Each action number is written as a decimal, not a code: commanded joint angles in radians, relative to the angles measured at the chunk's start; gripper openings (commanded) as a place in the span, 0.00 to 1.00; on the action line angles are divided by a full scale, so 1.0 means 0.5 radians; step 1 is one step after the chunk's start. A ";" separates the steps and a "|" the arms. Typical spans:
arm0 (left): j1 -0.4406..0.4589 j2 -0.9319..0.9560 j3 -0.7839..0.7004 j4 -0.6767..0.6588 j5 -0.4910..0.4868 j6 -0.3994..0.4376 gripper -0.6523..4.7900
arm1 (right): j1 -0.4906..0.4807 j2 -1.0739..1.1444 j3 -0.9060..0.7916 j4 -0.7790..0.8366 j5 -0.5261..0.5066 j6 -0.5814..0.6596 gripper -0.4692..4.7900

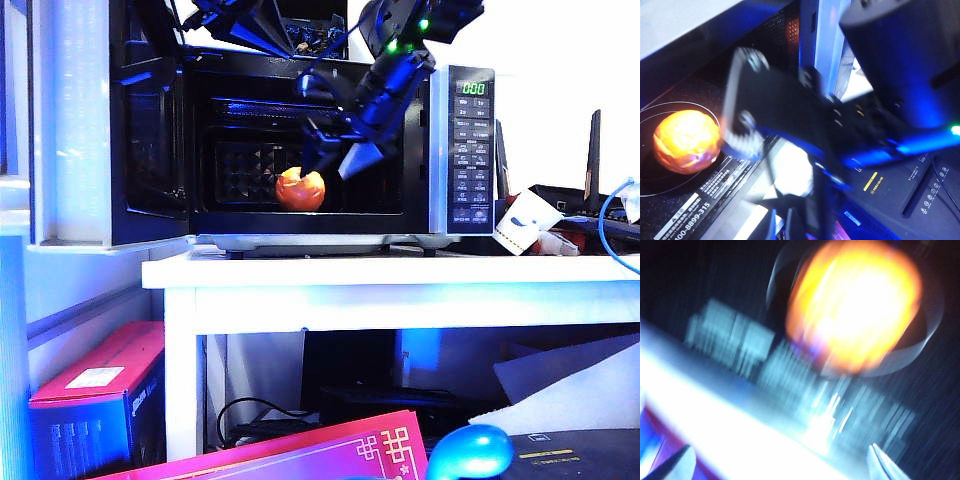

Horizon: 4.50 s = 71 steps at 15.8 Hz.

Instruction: Open the microwave door, place the orange inside the microwave, then close the microwave door.

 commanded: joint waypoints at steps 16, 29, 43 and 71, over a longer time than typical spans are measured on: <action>0.016 -0.786 0.013 -0.539 -0.379 -0.082 0.21 | 0.002 -1.091 0.007 -0.510 0.211 0.038 0.08; 0.013 -0.646 0.008 -1.373 0.029 0.010 0.21 | 0.002 -1.151 0.269 -0.371 0.319 0.035 0.08; -0.288 -0.289 0.008 -0.561 0.270 0.040 0.19 | 0.002 -1.151 0.333 -0.296 0.536 0.034 0.08; -0.481 0.761 0.014 1.884 -0.854 0.144 0.16 | 0.002 -1.276 0.368 -0.240 0.536 0.038 0.08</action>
